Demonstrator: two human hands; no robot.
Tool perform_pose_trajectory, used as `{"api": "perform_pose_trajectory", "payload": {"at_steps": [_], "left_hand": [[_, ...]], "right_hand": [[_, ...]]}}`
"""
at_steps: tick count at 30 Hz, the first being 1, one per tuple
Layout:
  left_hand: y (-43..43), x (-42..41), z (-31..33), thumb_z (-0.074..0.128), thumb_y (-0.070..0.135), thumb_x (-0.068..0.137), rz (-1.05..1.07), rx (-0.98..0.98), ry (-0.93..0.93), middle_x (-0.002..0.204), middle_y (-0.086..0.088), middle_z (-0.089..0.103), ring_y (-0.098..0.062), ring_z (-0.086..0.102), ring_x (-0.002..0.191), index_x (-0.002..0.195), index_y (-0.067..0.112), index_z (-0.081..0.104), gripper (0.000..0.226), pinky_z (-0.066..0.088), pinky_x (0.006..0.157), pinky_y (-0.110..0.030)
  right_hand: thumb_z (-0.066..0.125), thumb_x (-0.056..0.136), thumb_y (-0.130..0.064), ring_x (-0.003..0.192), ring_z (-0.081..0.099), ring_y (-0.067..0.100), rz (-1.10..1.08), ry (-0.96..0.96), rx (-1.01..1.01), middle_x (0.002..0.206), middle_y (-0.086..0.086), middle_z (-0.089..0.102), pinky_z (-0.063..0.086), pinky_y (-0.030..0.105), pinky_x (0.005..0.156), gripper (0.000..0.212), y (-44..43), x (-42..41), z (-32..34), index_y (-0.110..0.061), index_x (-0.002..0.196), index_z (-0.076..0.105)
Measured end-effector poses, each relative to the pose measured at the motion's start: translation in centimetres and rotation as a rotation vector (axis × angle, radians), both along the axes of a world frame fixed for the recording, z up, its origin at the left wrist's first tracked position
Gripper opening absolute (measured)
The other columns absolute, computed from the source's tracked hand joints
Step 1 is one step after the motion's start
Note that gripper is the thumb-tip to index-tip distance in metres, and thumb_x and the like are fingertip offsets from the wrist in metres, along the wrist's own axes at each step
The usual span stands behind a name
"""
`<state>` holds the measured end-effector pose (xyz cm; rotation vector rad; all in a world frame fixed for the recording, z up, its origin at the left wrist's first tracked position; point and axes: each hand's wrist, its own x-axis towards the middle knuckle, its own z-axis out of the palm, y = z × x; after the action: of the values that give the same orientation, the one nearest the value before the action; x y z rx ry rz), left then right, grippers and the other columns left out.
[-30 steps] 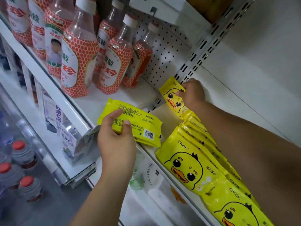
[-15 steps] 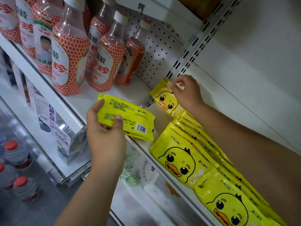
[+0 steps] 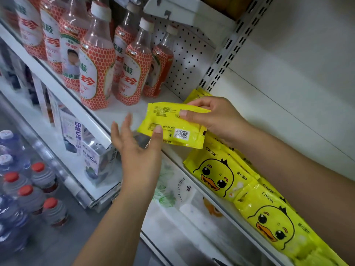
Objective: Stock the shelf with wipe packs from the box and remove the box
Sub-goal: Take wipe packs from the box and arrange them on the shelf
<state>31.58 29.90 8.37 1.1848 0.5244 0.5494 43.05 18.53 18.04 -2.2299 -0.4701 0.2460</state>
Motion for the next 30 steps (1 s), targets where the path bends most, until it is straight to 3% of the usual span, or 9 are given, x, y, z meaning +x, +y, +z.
{"api": "perform_pose_trajectory", "payload": {"at_steps": [2, 4, 8, 14, 18, 20, 23, 27, 30], "left_hand": [[-0.2, -0.7, 0.6, 0.065, 0.061, 0.089, -0.139, -0.024, -0.079, 0.155, 0.021, 0.039, 0.000, 0.048, 0.134, 0.126, 0.046, 0.060, 0.041, 0.040, 0.116, -0.039], [-0.4, -1.4, 0.8, 0.062, 0.068, 0.086, -0.290, -0.140, -0.204, 0.139, 0.014, 0.062, -0.006, 0.058, 0.129, 0.131, 0.036, 0.064, 0.056, 0.043, 0.114, -0.044], [-0.3, -2.1, 1.3, 0.068, 0.075, 0.077, -0.360, -0.421, -0.300, 0.137, -0.002, 0.065, -0.022, 0.062, 0.128, 0.143, 0.024, 0.054, 0.084, 0.049, 0.105, -0.053], [0.8, -3.0, 1.9, 0.044, 0.059, 0.095, -0.324, -0.613, -0.275, 0.123, -0.005, 0.073, -0.033, 0.073, 0.107, 0.139, 0.025, 0.055, 0.057, 0.061, 0.081, -0.056], [1.1, -3.3, 1.6, 0.033, 0.061, 0.101, -0.367, -0.601, -0.220, 0.116, -0.005, 0.076, -0.034, 0.075, 0.098, 0.130, 0.026, 0.060, 0.053, 0.062, 0.072, -0.056], [1.1, -3.3, 1.6, 0.033, 0.062, 0.101, -0.380, -0.571, -0.183, 0.114, -0.004, 0.077, -0.032, 0.076, 0.097, 0.127, 0.027, 0.062, 0.053, 0.063, 0.071, -0.055], [1.4, -3.2, 1.2, 0.047, 0.057, 0.099, -0.331, -0.520, -0.101, 0.116, 0.000, 0.076, -0.027, 0.075, 0.103, 0.128, 0.028, 0.064, 0.044, 0.062, 0.078, -0.052], [2.6, -2.6, 0.4, 0.073, 0.043, 0.087, -0.281, -0.491, -0.109, 0.120, -0.009, 0.074, -0.032, 0.071, 0.111, 0.126, 0.016, 0.065, 0.049, 0.057, 0.093, -0.053], [3.8, -2.4, 0.2, 0.080, 0.038, 0.069, -0.322, -0.391, -0.087, 0.114, -0.011, 0.076, -0.027, 0.075, 0.097, 0.123, 0.015, 0.065, 0.061, 0.063, 0.078, -0.042]], "right_hand": [[0.085, 0.079, -0.028, 0.079, 0.073, 0.010, -0.022, -0.042, 0.023, 0.087, -0.005, 0.076, 0.059, 0.031, 0.073, 0.027, 0.2, -1.3, 0.5, -0.013, 0.099, 0.074], [0.078, 0.086, -0.032, 0.077, 0.072, 0.014, 0.034, 0.067, 0.070, 0.085, 0.001, 0.075, 0.059, 0.031, 0.071, 0.025, 0.7, -2.9, 0.9, -0.010, 0.098, 0.074], [0.062, 0.085, -0.051, 0.101, 0.073, 0.022, 0.163, 0.294, 0.134, 0.103, 0.010, 0.076, 0.058, 0.038, 0.092, 0.052, 1.2, -4.8, 1.5, -0.006, 0.111, 0.071], [0.070, 0.093, -0.033, 0.093, 0.070, 0.010, 0.134, -0.103, 0.011, 0.101, -0.001, 0.076, 0.056, 0.021, 0.083, 0.023, 0.0, -3.3, 2.2, -0.015, 0.105, 0.074], [0.075, 0.087, -0.039, 0.099, 0.069, 0.003, 0.248, -0.081, -0.226, 0.105, -0.005, 0.075, 0.051, 0.012, 0.087, 0.031, 0.3, -3.0, 2.7, -0.020, 0.112, 0.072], [0.078, 0.079, -0.041, 0.100, 0.072, 0.013, 0.286, 0.021, -0.278, 0.102, 0.003, 0.077, 0.056, 0.029, 0.095, 0.040, 0.5, -2.8, 2.4, -0.015, 0.109, 0.073], [0.081, 0.065, -0.042, 0.091, 0.074, 0.023, 0.263, 0.022, -0.201, 0.093, 0.011, 0.078, 0.054, 0.047, 0.096, 0.047, 0.5, -2.4, 2.4, -0.010, 0.099, 0.074], [0.085, 0.059, -0.037, 0.083, 0.073, 0.015, 0.194, 0.093, -0.074, 0.088, 0.008, 0.078, 0.055, 0.041, 0.098, 0.046, -0.6, -1.3, 2.7, -0.011, 0.095, 0.075], [0.085, 0.053, -0.040, 0.090, 0.072, 0.015, 0.197, 0.155, -0.115, 0.096, 0.013, 0.077, 0.051, 0.039, 0.106, 0.050, -1.6, -1.1, 2.4, -0.011, 0.092, 0.074]]}}
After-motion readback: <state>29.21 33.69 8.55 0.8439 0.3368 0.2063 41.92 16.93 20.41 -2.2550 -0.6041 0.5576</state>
